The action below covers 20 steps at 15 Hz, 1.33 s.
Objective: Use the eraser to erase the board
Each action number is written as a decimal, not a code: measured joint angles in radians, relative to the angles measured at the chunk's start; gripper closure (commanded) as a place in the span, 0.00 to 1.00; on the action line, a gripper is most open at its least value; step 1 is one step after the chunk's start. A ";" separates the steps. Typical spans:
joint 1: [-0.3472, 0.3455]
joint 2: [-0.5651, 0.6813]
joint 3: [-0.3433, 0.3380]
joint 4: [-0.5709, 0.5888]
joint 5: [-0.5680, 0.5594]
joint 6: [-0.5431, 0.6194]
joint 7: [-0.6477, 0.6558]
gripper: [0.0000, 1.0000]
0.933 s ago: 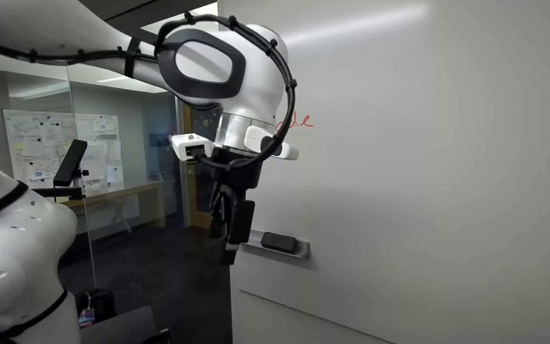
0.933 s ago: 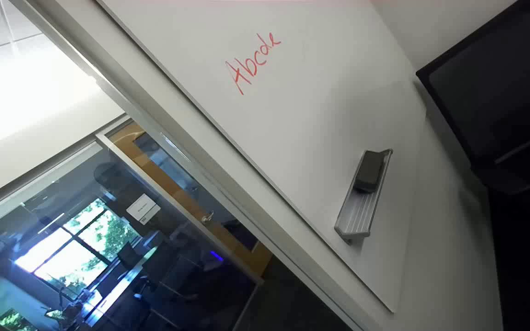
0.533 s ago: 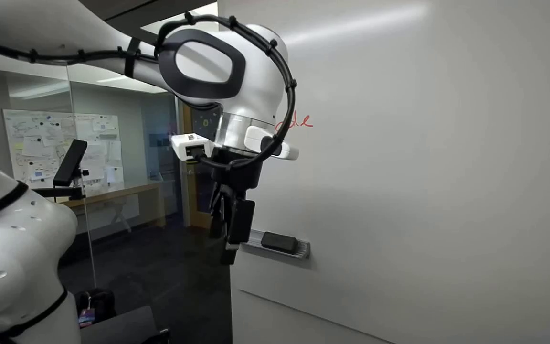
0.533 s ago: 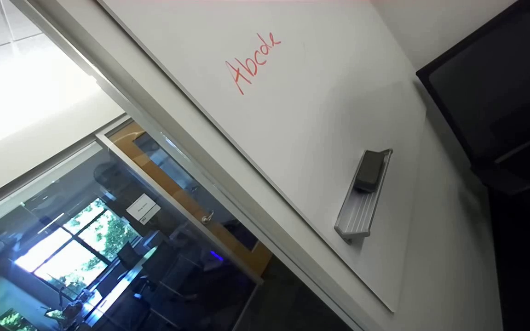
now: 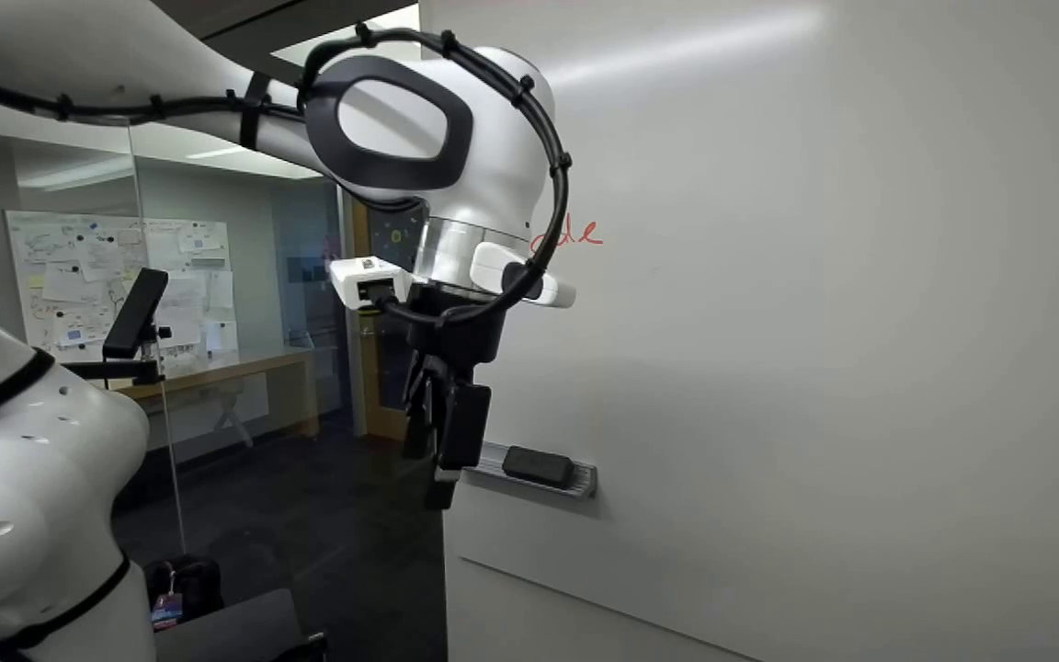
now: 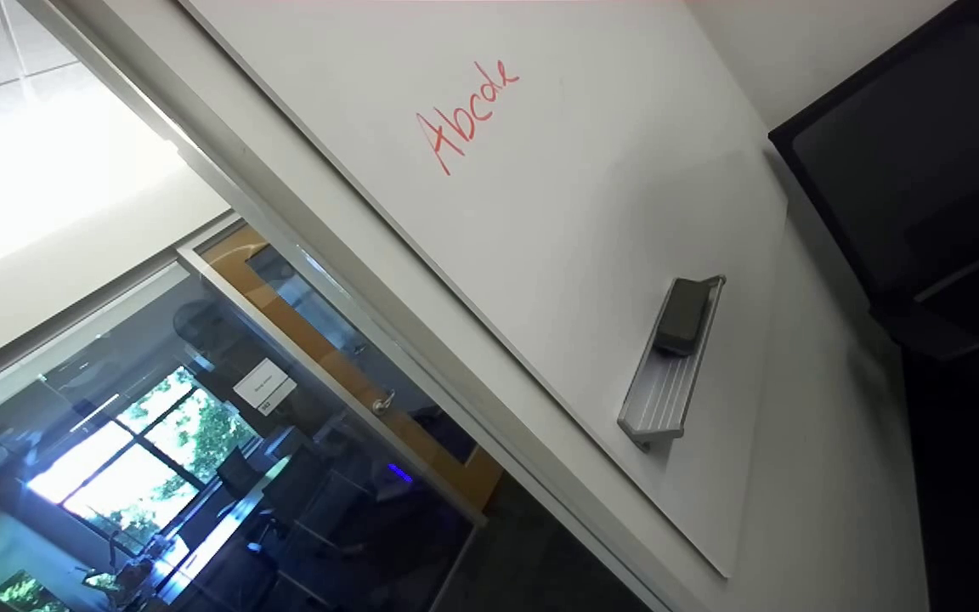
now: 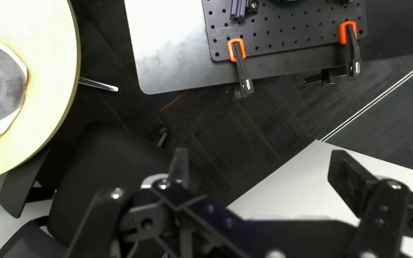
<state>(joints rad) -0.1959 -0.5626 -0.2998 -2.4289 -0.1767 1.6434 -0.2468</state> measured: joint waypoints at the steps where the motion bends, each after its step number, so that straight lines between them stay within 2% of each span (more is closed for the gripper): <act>1: 0.000 0.000 0.000 0.000 0.000 0.000 0.000 0.00; 8: 0.000 0.000 0.004 -0.002 0.005 0.001 0.008 0.00; 12: 0.010 0.011 0.045 -0.037 0.101 0.057 0.122 0.00; 15: 0.025 0.037 0.086 -0.098 0.209 0.190 0.208 0.00; 20: 0.053 0.091 0.127 -0.225 0.375 0.501 0.258 0.00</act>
<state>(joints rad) -0.1433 -0.4716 -0.1726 -2.6537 0.1981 2.1441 0.0113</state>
